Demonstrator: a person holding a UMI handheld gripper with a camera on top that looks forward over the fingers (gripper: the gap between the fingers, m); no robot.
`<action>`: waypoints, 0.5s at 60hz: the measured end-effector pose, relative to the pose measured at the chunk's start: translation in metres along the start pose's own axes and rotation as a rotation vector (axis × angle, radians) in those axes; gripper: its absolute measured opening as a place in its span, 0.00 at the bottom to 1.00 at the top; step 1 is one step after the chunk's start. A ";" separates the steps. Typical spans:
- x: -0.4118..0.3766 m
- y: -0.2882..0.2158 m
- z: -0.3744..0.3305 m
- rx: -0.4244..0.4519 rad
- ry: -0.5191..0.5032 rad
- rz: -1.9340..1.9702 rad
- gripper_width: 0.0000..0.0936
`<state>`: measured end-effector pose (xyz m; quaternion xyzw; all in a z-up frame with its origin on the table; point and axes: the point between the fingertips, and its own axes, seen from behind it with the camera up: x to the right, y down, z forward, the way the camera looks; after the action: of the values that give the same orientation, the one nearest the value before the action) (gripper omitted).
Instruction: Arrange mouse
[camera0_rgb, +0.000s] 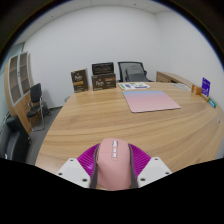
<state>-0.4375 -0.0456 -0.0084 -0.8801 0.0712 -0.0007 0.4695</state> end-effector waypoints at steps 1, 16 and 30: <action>0.001 -0.001 0.001 -0.001 0.005 0.000 0.49; 0.003 -0.007 -0.001 -0.033 0.072 0.024 0.45; 0.054 -0.120 0.022 0.051 0.098 0.014 0.45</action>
<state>-0.3675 0.0315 0.0753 -0.8663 0.1003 -0.0424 0.4876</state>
